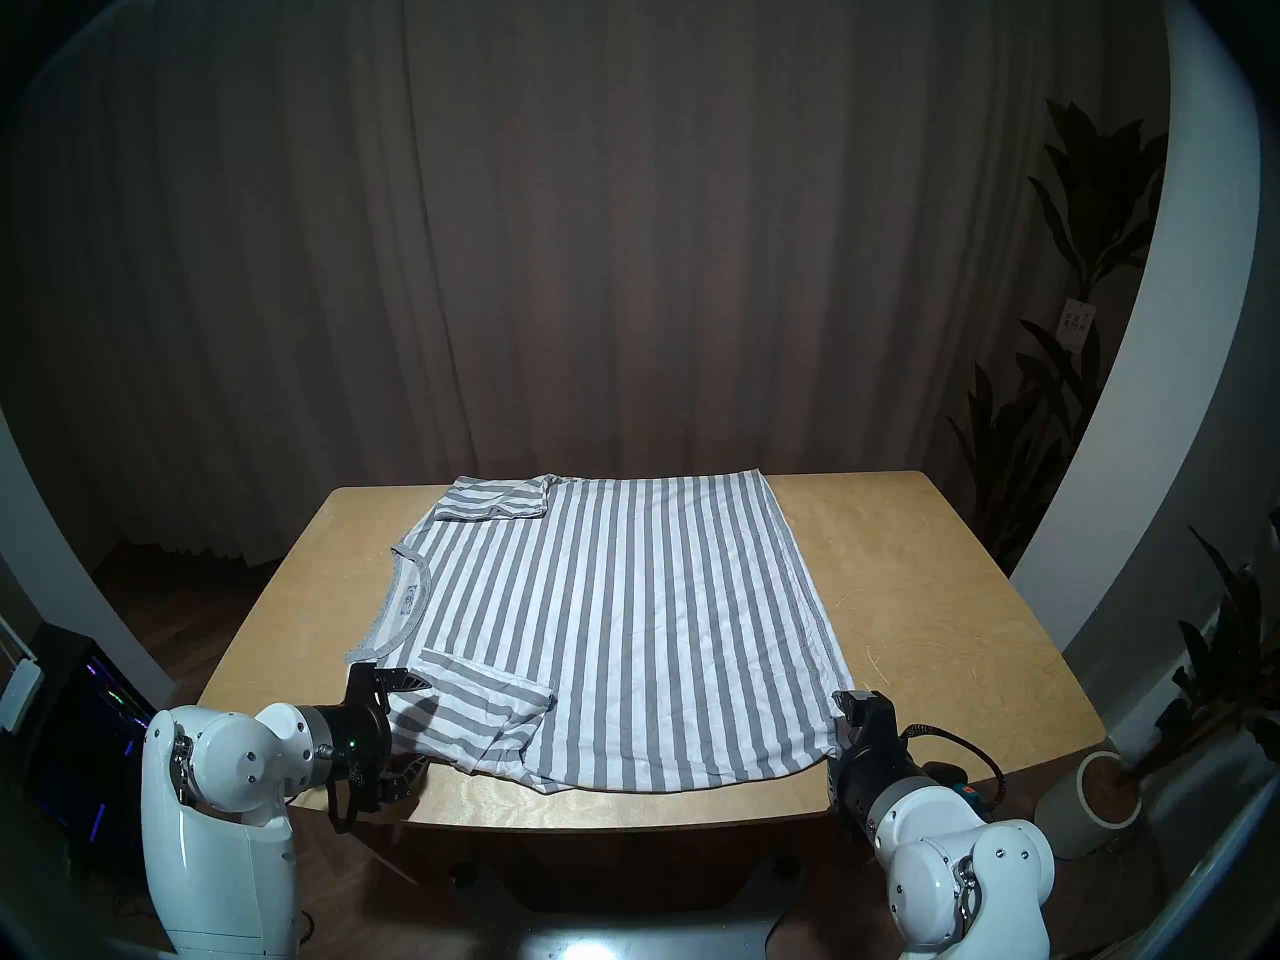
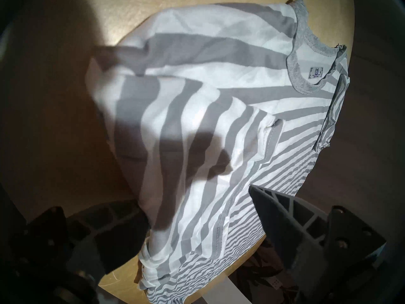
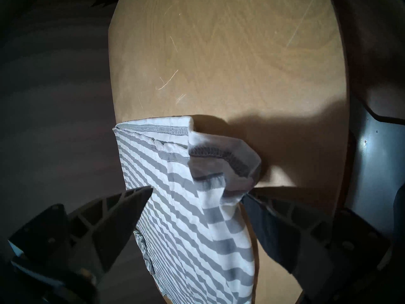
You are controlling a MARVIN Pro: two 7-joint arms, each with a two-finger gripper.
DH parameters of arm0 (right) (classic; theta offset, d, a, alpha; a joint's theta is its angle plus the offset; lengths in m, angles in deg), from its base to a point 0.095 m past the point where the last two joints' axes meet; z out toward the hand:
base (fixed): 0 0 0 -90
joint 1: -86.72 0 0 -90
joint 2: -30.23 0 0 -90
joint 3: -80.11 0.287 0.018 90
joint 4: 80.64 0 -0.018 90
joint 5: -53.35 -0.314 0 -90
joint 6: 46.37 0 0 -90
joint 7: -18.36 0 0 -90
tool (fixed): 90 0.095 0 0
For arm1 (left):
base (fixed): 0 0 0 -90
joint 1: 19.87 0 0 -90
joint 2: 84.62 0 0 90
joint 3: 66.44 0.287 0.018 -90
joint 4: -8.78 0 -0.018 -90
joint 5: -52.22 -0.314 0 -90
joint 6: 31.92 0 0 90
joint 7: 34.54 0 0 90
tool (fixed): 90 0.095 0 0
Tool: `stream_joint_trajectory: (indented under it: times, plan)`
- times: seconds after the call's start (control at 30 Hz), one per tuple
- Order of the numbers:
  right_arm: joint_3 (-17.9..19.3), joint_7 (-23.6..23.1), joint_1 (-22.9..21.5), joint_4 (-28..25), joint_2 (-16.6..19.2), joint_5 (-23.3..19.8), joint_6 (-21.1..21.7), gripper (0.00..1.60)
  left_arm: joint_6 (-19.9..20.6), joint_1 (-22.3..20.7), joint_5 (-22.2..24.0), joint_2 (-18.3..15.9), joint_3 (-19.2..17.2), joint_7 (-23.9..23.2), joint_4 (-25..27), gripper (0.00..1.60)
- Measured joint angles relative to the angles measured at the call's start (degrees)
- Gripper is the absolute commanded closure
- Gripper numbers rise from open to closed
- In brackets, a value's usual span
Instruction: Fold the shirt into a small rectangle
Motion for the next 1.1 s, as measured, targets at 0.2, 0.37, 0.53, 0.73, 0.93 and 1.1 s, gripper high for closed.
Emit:
stream_joint_trajectory:
  times: [0.2, 0.37, 0.53, 0.73, 0.93, 1.1]
  plan:
    - [-1.1, 0.5, -1.2, 0.8, 0.3, 0.7, -1.3, 0.0, -0.7, -1.2, -1.1, -0.5, 0.1, -0.4, -1.1, 0.0]
    - [-1.8, 1.2, -2.0, 1.2, 0.5, 0.9, -2.6, 0.0, -1.0, -1.7, -1.3, -1.0, 0.1, -0.2, -1.7, 0.0]
    - [-2.2, 2.0, -2.6, 1.6, 0.6, 0.9, -3.5, 0.66, -1.1, -1.9, -1.2, -1.5, 0.0, 0.0, -2.0, 0.6]
    - [-2.8, 3.0, -2.7, 2.9, 0.7, 0.9, -4.3, 1.17, -1.0, -1.6, -1.0, -2.1, -0.8, 0.8, -2.7, 1.6]
    - [-3.5, 3.2, -2.7, 2.8, 0.9, 0.8, -5.2, 1.6, 0.1, -1.6, -0.1, -2.5, -1.2, 0.6, -2.9, 1.6]
    - [-3.7, 2.9, -2.6, 2.3, 0.9, 0.2, -5.5, 1.6, 0.9, -1.5, 0.4, -2.7, -1.7, 0.7, -2.7, 1.6]
